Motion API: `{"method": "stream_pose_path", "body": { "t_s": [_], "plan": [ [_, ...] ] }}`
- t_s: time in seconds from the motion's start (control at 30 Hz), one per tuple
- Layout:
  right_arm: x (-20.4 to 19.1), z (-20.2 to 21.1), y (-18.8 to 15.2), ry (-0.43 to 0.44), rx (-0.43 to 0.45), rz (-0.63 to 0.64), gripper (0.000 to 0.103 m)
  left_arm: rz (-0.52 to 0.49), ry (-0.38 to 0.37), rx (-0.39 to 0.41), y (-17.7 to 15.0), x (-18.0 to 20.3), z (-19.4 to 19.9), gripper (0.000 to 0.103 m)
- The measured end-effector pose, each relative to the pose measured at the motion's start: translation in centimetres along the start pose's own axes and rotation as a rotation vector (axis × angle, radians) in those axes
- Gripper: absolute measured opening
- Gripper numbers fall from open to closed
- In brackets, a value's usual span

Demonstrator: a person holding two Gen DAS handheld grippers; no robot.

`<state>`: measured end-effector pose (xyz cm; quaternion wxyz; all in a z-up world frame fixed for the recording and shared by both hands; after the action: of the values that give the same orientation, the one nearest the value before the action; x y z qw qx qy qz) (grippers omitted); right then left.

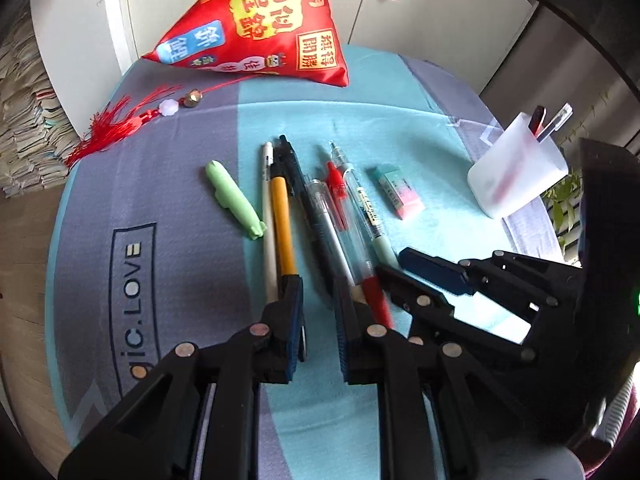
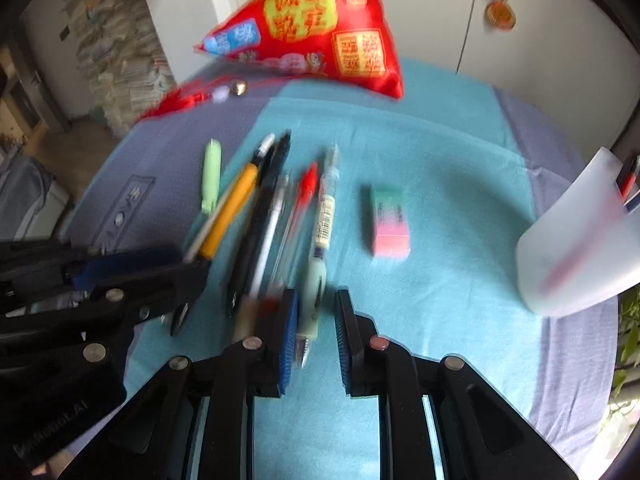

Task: Organize stationery
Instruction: 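Grasp the clear green-grip pen with the right tool while the left tool grasps the yellow pen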

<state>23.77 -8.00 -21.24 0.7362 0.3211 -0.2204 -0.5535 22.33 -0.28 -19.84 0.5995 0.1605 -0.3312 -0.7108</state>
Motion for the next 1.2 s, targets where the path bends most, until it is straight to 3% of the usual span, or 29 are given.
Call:
{"method": "stream_pose_path", "body": {
  "t_s": [0.17, 0.43, 0.63, 0.8, 0.9, 0.97, 1.03, 1.1, 1.2],
  "plan": [
    [1.0, 0.3, -1.0, 0.03, -0.019, -0.048, 0.012, 0.022, 0.006, -0.015, -0.4, -0.9, -0.5, 0.013],
    [3.0, 2.3, -2.7, 0.07, -0.07, -0.114, 0.012, -0.029, -0.067, -0.021, -1.4, 0.4, -0.2, 0.011],
    [3.3, 4.3, -4.2, 0.085, -0.091, -0.12, 0.012, -0.009, -0.109, -0.103, -3.3, 0.5, 0.3, 0.009],
    [3.1, 5.1, -5.3, 0.101, -0.109, -0.11, 0.012, 0.002, -0.043, -0.017, -2.3, 0.1, 1.1, 0.011],
    [3.1, 5.1, -5.6, 0.098, -0.114, -0.12, 0.012, -0.01, -0.023, -0.003, -1.6, 0.4, 0.8, 0.016],
    [3.1, 5.2, -5.5, 0.1, -0.107, -0.129, 0.015, -0.037, 0.014, -0.006, -1.6, 0.5, 0.2, 0.017],
    [3.2, 5.3, -5.2, 0.095, -0.097, -0.133, 0.03, -0.042, 0.031, -0.008, -1.8, 0.6, -0.3, 0.02],
    [3.2, 5.3, -5.0, 0.077, -0.087, -0.13, 0.039, -0.051, 0.035, -0.009, -1.9, 0.3, -0.3, 0.025],
    [2.9, 5.1, -4.9, 0.077, -0.083, -0.12, 0.039, -0.042, 0.033, -0.016, -2.1, -0.2, -0.3, 0.025]
  ]
}}
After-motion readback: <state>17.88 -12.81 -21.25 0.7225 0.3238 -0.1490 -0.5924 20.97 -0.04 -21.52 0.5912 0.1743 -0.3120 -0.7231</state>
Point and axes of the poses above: each gripper's, at about its wrist camera, not at the fingertips, and z roughly against the way its jaws point, x to its right, y to its top, the point moved 4 cm from there along -z, roughly the way its jaws point, and after that the axes turned 14 degrees about x, right-handed, at the moved point
